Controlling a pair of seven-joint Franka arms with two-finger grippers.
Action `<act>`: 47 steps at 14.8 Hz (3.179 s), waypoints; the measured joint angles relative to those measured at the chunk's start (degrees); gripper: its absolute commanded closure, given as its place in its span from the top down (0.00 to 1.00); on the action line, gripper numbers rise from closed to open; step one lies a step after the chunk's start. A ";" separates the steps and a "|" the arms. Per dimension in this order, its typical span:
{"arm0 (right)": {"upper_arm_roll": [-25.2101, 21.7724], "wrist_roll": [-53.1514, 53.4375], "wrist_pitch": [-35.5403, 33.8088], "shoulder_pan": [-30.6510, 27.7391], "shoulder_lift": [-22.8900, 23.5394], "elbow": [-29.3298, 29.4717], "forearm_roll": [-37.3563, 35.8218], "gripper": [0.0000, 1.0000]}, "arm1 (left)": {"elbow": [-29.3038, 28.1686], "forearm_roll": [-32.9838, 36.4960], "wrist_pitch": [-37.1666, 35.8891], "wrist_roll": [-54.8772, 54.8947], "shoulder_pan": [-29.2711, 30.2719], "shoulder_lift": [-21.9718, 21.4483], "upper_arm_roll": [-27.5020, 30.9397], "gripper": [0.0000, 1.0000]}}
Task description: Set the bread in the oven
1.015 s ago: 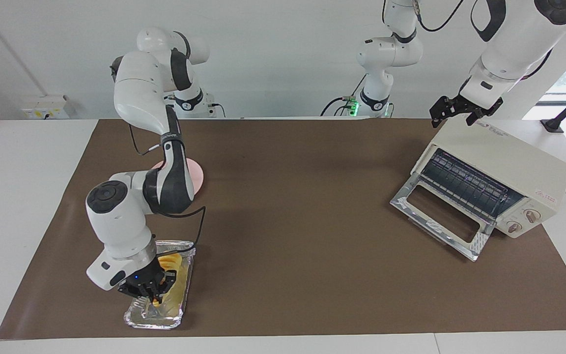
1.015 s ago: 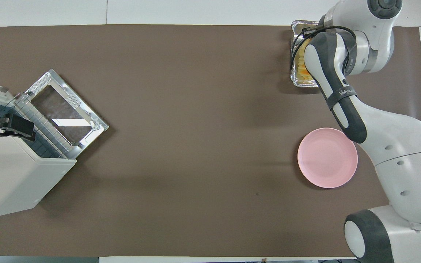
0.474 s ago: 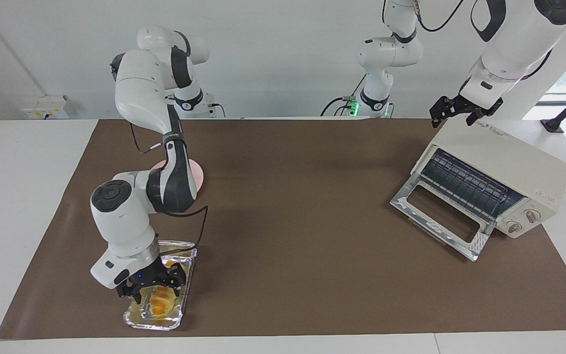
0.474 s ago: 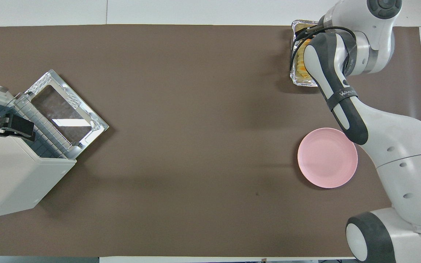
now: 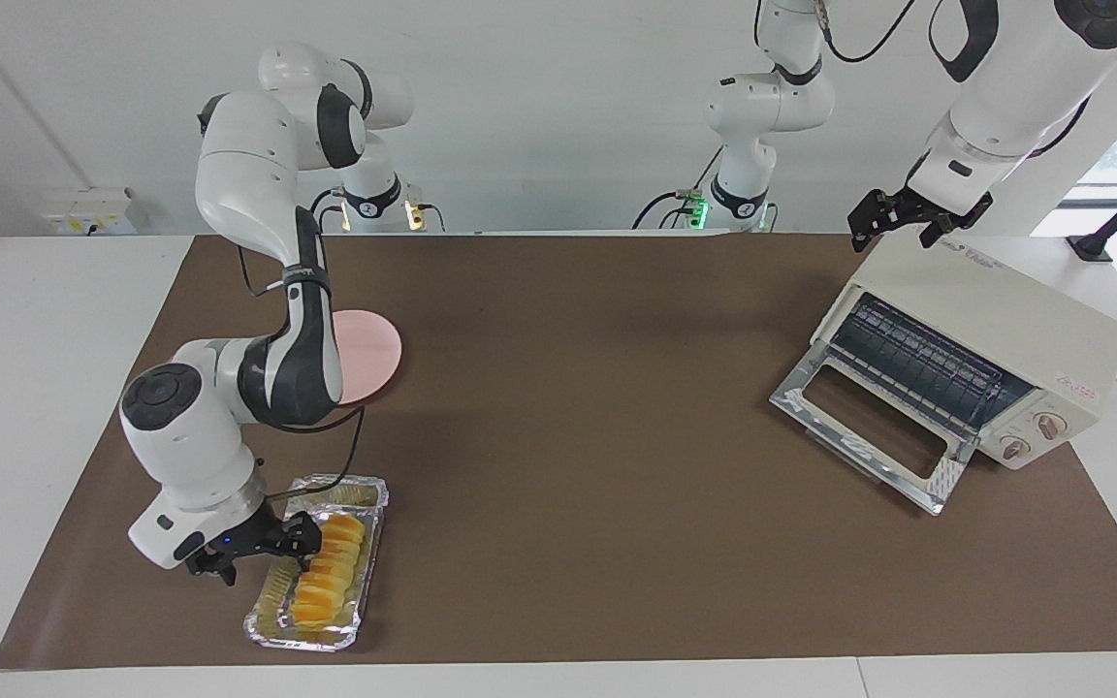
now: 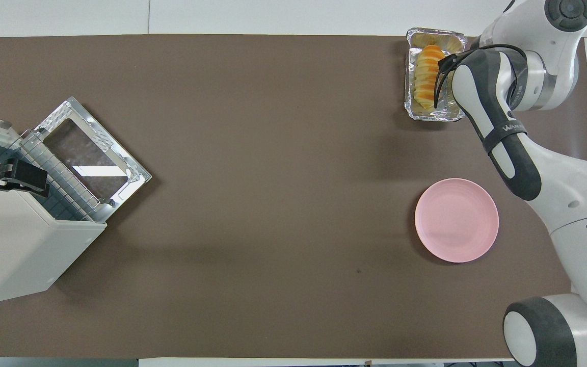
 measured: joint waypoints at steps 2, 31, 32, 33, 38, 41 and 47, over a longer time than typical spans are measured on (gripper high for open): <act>-0.01 -1.53 0.82 -0.23 -1.44 -3.64 0.00 0.41 | 0.00 0.00 0.00 0.00 0.00 0.00 0.00 1.00; 0.91 33.86 -15.81 19.84 -16.16 -7.79 12.48 0.00 | 0.00 0.00 0.00 0.00 0.00 0.00 0.00 1.00; 0.93 34.16 -14.75 21.12 -16.59 -9.36 13.09 0.00 | 0.00 0.00 0.00 0.00 0.00 0.00 0.00 1.00; 0.94 34.23 -12.26 22.35 -17.21 -11.63 13.97 0.00 | 0.00 0.00 0.00 0.00 0.00 0.00 0.00 1.00; 0.92 38.49 8.50 29.69 -20.00 -28.09 15.51 0.00 | 0.00 0.00 0.00 0.00 0.00 0.00 0.00 1.00; 0.88 38.56 11.24 31.29 -20.36 -31.63 15.52 0.00 | 0.00 0.00 0.00 0.00 0.00 0.00 0.00 1.00; 0.87 36.18 11.76 31.63 -21.79 -34.19 15.52 1.00 | 0.00 0.00 0.00 0.00 0.00 0.00 0.00 1.00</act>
